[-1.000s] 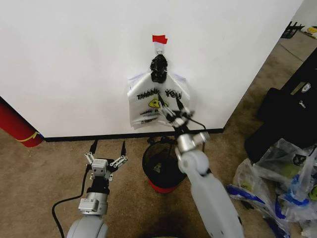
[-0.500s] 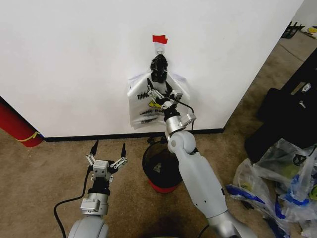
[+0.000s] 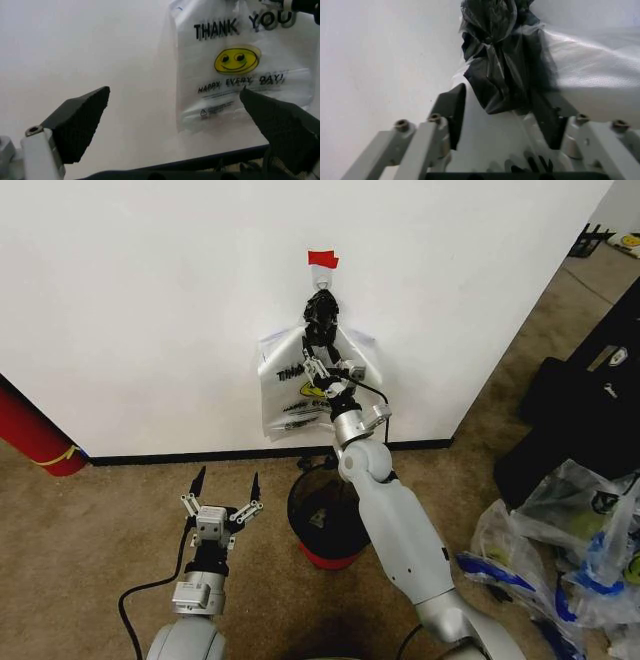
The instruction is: Pick up the garbage bag from the wall and place it over the trash bin.
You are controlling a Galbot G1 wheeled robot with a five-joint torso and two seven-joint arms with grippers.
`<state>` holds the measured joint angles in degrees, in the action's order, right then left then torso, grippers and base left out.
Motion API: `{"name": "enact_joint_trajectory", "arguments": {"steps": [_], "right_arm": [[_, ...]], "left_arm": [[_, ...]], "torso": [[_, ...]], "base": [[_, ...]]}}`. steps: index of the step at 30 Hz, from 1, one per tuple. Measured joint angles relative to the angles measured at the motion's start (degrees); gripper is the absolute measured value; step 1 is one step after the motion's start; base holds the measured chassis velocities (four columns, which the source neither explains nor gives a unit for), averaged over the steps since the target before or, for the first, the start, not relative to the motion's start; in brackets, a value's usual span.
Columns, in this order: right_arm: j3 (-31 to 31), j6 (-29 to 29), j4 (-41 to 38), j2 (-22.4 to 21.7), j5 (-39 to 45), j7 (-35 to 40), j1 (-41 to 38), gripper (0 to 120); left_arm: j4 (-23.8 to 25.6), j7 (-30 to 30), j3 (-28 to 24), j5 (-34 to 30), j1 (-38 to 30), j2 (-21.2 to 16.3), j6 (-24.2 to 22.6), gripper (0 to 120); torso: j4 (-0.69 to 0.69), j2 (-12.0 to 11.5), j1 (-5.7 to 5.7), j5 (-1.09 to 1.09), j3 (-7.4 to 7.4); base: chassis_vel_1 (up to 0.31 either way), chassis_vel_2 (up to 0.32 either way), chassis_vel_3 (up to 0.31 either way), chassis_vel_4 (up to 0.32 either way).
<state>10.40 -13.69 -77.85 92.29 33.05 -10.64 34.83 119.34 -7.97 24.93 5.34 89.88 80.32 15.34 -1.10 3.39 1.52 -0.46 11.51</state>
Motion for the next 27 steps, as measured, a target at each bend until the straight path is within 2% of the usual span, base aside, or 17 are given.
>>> {"name": "enact_joint_trajectory", "arguments": {"steps": [12, 21, 27], "right_arm": [[1.29, -0.22, -0.40, -0.09, -0.76, -0.60, -0.18, 0], [1.35, -0.28, -2.22, -0.11, -1.96, -0.38, 2.53, 0], [1.83, 0.30, -7.35, -0.21, -2.80, -1.38, 10.16, 0]], "left_arm": [[-0.26, -0.19, -0.17, 0.29, 0.30, 0.05, 0.56, 100], [-0.18, -0.86, -0.58, 0.64, 0.47, -0.09, 0.60, 100], [-0.04, -1.21, -0.50, 0.36, 0.47, -0.41, 0.85, 100]], "torso": [[0.00, 0.00, 0.00, 0.00, 0.00], [0.00, 0.00, 0.00, 0.00, 0.00], [0.00, 0.00, 0.00, 0.00, 0.00]], "base": [[0.000, 0.000, 0.000, 0.000], [0.000, 0.000, 0.000, 0.000], [0.000, 0.000, 0.000, 0.000]]}}
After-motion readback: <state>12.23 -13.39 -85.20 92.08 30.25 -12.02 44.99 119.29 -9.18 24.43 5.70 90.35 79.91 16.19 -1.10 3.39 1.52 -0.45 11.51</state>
